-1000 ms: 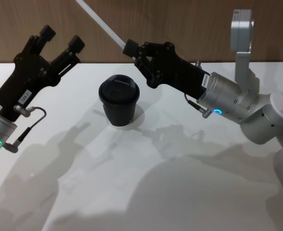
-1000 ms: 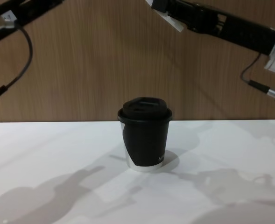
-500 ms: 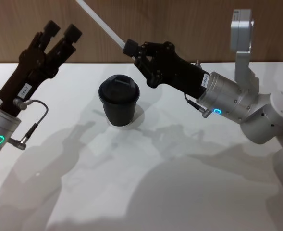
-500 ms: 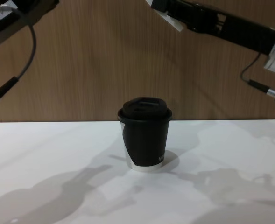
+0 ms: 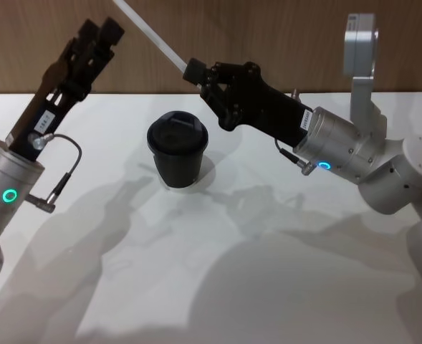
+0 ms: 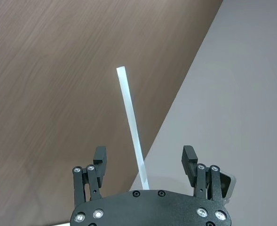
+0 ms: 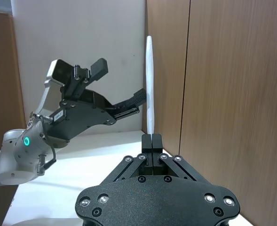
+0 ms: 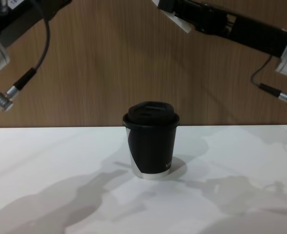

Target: Pick up the straw with one hand, pass it to the other hand, and insert it into the cup.

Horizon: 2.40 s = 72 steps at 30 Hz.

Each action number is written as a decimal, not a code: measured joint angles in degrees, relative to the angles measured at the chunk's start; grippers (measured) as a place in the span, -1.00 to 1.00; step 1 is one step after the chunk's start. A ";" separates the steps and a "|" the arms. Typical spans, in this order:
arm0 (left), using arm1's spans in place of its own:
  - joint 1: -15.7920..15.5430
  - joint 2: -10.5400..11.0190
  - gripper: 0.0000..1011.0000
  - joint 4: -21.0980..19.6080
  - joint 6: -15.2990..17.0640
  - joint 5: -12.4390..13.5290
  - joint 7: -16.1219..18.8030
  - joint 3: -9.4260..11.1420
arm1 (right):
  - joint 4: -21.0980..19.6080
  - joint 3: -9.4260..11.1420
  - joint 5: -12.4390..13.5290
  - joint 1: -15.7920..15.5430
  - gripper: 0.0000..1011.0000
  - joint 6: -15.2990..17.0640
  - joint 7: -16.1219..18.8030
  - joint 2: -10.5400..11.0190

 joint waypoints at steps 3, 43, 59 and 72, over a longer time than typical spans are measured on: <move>-0.80 -0.35 0.98 0.60 0.27 -0.86 -0.48 0.29 | 0.00 0.00 -0.01 0.00 -0.99 0.00 0.00 0.00; -9.82 -2.83 0.75 8.46 2.95 -5.41 -1.18 4.63 | 0.00 0.00 -0.01 0.00 -0.99 0.00 0.00 0.00; -10.76 -2.72 -0.18 9.27 2.26 -6.01 -1.44 5.32 | 0.00 0.00 -0.01 0.00 -0.99 0.00 0.00 0.00; -10.67 -2.05 -0.92 8.83 1.36 -6.42 -1.65 5.70 | 0.00 0.00 -0.01 0.00 -0.99 0.00 0.00 0.00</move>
